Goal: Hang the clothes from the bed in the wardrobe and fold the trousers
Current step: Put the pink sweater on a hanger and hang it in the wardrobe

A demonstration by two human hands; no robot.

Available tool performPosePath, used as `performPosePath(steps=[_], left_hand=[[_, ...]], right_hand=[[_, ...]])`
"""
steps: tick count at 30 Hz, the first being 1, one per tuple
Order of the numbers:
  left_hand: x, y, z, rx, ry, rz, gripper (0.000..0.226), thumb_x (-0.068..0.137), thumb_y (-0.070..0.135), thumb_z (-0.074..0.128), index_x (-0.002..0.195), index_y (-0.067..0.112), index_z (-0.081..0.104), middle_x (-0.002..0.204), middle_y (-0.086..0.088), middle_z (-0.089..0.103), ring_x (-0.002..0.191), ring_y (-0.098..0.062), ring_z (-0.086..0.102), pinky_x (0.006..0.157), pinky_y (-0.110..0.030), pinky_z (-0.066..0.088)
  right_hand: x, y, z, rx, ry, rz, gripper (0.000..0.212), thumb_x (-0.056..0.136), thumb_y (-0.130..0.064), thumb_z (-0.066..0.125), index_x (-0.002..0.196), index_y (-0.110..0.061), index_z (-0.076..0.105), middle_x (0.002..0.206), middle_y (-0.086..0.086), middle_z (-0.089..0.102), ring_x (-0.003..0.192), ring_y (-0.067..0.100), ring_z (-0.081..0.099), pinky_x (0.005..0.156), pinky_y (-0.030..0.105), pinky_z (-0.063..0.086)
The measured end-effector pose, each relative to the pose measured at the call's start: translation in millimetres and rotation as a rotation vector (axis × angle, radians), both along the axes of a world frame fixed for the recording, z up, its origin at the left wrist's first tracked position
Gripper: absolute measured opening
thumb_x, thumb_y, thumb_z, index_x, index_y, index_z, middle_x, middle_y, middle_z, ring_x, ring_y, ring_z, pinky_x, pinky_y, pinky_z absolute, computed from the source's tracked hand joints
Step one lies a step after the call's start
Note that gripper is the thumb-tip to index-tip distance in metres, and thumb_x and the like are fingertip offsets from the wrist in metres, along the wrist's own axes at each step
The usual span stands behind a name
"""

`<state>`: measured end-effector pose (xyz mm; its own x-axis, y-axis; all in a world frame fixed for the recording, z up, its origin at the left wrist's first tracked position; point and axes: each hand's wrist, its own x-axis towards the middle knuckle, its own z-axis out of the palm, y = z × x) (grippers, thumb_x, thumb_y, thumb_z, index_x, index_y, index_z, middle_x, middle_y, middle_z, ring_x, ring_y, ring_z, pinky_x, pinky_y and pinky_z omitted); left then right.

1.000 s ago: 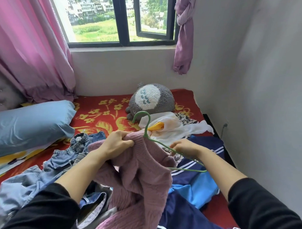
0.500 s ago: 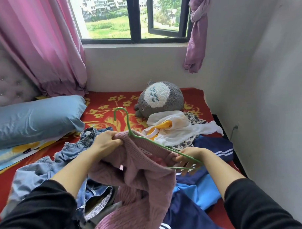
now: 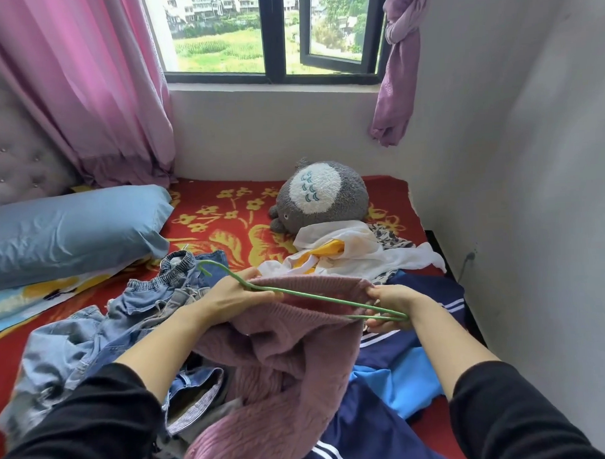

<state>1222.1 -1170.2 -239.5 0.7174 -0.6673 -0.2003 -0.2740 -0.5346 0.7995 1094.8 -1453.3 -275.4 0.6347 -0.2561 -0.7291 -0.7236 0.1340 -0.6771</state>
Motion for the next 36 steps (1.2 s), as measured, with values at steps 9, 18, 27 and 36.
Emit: performPosePath(steps=[9, 18, 27, 36], left_hand=[[0.5, -3.4, 11.4, -0.070, 0.020, -0.024, 0.035, 0.076, 0.064, 0.067, 0.100, 0.039, 0.073, 0.092, -0.015, 0.072, 0.078, -0.016, 0.063, 0.079, -0.044, 0.053], [16.5, -1.3, 5.6, -0.115, 0.034, 0.233, 0.024, 0.073, 0.047, 0.078, 0.083, 0.025, 0.078, 0.077, -0.003, 0.075, 0.078, -0.023, 0.071, 0.080, -0.044, 0.055], [34.8, -10.9, 15.1, 0.104, -0.156, 0.321, 0.040, 0.072, 0.054, 0.074, 0.077, 0.015, 0.072, 0.080, -0.004, 0.070, 0.087, -0.027, 0.064, 0.094, -0.047, 0.045], [44.1, -40.5, 87.7, -0.164, -0.163, 0.372, 0.029, 0.066, 0.056, 0.078, 0.078, 0.029, 0.076, 0.081, 0.010, 0.074, 0.090, -0.016, 0.068, 0.092, -0.038, 0.050]], right_hand=[[-18.5, -14.3, -0.2, 0.000, -0.003, 0.112, 0.025, 0.098, -0.040, 0.049, 0.109, -0.022, 0.063, 0.094, 0.006, 0.070, 0.079, 0.021, 0.069, 0.067, 0.037, 0.057], [-15.5, -20.3, 3.5, -0.266, -0.128, -0.058, 0.029, 0.096, -0.007, 0.047, 0.077, -0.017, 0.067, 0.061, 0.002, 0.057, 0.049, 0.012, 0.054, 0.050, 0.021, 0.043], [13.5, -14.5, 50.9, -0.952, -0.181, 0.137, 0.044, 0.092, -0.026, 0.060, 0.052, -0.011, 0.049, 0.052, 0.004, 0.048, 0.062, 0.024, 0.049, 0.054, 0.032, 0.033], [76.6, 20.5, 160.2, -0.601, -0.667, -0.063, 0.033, 0.090, -0.011, 0.061, 0.057, -0.010, 0.054, 0.051, 0.003, 0.041, 0.044, 0.012, 0.036, 0.044, 0.026, 0.030]])
